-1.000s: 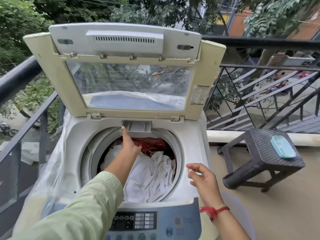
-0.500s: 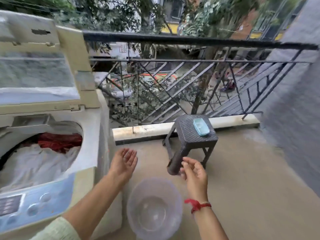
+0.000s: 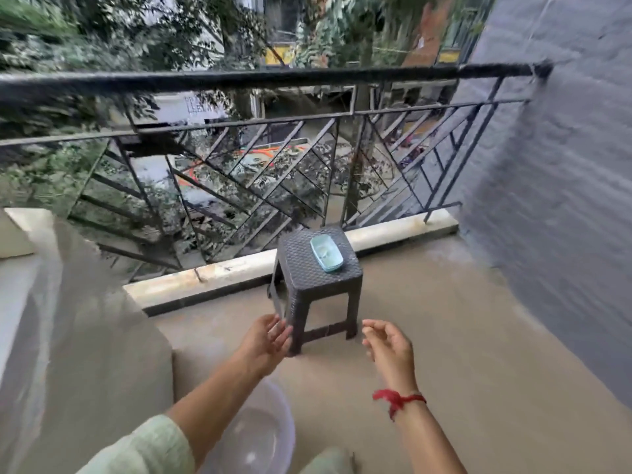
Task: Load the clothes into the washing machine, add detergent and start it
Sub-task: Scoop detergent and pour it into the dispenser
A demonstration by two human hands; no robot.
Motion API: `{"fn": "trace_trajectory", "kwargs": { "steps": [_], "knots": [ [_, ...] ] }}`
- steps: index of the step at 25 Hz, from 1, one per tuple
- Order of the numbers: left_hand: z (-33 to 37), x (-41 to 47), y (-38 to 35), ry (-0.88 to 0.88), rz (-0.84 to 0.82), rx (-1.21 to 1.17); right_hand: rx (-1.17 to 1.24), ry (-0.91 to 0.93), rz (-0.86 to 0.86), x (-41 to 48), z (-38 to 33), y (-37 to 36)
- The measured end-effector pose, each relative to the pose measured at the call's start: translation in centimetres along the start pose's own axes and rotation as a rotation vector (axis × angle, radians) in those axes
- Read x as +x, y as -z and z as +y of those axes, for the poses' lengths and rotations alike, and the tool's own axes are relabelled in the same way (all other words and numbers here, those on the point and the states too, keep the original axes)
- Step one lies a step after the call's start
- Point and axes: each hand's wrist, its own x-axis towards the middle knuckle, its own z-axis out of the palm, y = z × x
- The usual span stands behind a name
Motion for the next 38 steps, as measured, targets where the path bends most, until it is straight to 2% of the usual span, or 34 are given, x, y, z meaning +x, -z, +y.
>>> {"fn": "trace_trajectory", "kwargs": {
  "steps": [6,11,14,17,20,24,27,31,36,38],
  "knots": [
    [0.9,12.3,-6.0,0.041,0.074,-0.035,-0.21,-0.035,-0.123,13.4,1.0,0.6],
    [6.2,25.7,-12.4,0.035,0.182,-0.023,-0.428,-0.113,-0.198,29.8,1.9,-3.2],
    [8.4,31.4,-14.8,0.049,0.234,-0.039,-0.609,-0.119,-0.302,38.3,2.9,-6.0],
    [8.9,35.7,-15.9,0.063,0.274,0.112,-0.751,-0.103,-0.379,44.1,5.2,-8.9],
    [8.1,38.9,-16.9,0.03,0.354,0.331,-0.823,-0.105,-0.401,48.0,9.1,-10.9],
    [6.5,41.4,-17.3,-0.062,0.448,0.564,-0.947,-0.086,-0.512,51.2,12.5,-13.3],
    [4.9,42.8,-17.6,-0.046,0.502,0.521,-1.154,-0.039,-0.645,52.7,14.1,-15.3],
    [3.3,44.2,-18.4,0.029,0.471,0.417,-1.354,-0.005,-0.662,52.5,15.9,-16.6],
    [1.9,45.6,-19.2,-0.02,0.549,0.372,-1.238,-0.049,-0.591,53.3,15.3,-16.6],
    [1.7,45.8,-19.3,-0.089,0.573,0.434,-1.172,0.059,-0.558,54.2,14.2,-16.1]
  ]
}}
